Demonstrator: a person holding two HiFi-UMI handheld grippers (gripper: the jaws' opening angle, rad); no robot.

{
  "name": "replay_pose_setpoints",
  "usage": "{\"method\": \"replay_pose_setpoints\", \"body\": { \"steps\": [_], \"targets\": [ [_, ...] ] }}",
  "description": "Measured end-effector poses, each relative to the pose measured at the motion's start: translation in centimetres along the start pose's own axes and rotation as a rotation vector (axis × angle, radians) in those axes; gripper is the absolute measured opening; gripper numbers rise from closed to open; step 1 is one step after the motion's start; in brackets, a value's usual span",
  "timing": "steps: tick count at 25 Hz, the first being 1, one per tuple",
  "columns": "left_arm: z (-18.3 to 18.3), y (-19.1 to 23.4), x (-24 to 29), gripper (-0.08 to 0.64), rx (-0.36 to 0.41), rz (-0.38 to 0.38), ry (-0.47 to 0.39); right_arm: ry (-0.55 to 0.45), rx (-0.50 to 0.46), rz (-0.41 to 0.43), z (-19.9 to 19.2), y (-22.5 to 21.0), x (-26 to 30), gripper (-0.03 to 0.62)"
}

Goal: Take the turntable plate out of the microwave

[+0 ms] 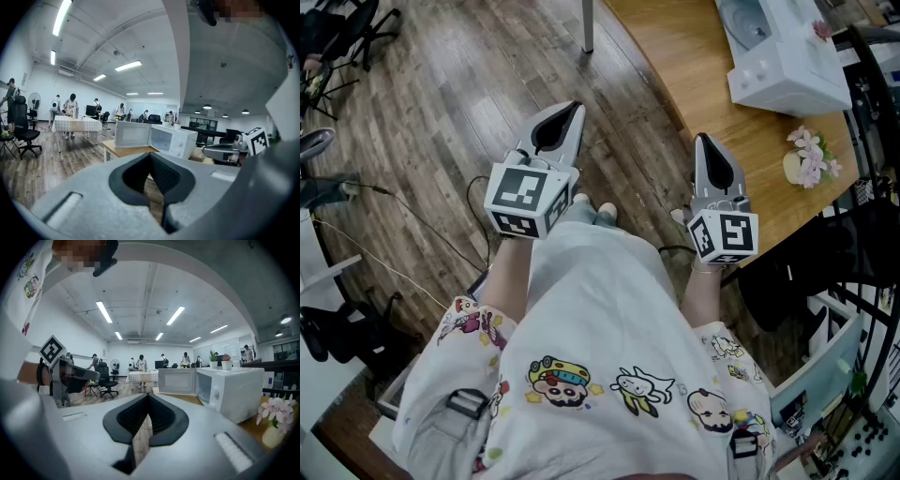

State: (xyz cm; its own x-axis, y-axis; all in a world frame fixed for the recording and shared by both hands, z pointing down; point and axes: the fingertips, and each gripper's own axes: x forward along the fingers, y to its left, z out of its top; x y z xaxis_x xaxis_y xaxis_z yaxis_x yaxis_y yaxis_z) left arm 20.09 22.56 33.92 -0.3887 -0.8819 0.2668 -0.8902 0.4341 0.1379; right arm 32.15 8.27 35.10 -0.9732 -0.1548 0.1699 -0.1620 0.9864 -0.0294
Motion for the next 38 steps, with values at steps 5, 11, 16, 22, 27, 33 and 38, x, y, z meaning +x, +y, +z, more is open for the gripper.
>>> {"method": "replay_pose_setpoints", "body": {
  "steps": [5,11,16,22,27,33,38],
  "targets": [
    [-0.6,-1.2,-0.6,0.0,0.017,0.03,-0.006,-0.019,0.008,0.032,0.0,0.0,-0.9,0.009],
    [-1.1,-1.7,-1.3,0.001,-0.013,0.053,-0.011,-0.013,0.026,0.047,-0.4,-0.2,-1.3,0.019],
    [-0.9,-0.8,-1.4,0.052,-0.013,0.067,-0.016,-0.011,0.033,0.084,-0.3,0.4,-0.2,0.063],
    [0.2,1.6,0.6,0.087,-0.005,0.044,-0.032,-0.025,0.039,0.082,0.6,0.6,2.3,0.084],
    [1.6,5.0,3.2,0.102,-0.018,0.032,-0.042,-0.015,0.05,0.077,1.4,0.4,6.4,0.101],
    [3.7,10.5,6.7,0.131,-0.009,0.004,-0.039,-0.019,0.053,0.052,3.0,0.6,12.7,0.131],
    [5.3,14.9,9.4,0.144,0.01,-0.041,-0.037,-0.032,0.073,0.009,4.0,1.0,17.6,0.144]
  ]
}}
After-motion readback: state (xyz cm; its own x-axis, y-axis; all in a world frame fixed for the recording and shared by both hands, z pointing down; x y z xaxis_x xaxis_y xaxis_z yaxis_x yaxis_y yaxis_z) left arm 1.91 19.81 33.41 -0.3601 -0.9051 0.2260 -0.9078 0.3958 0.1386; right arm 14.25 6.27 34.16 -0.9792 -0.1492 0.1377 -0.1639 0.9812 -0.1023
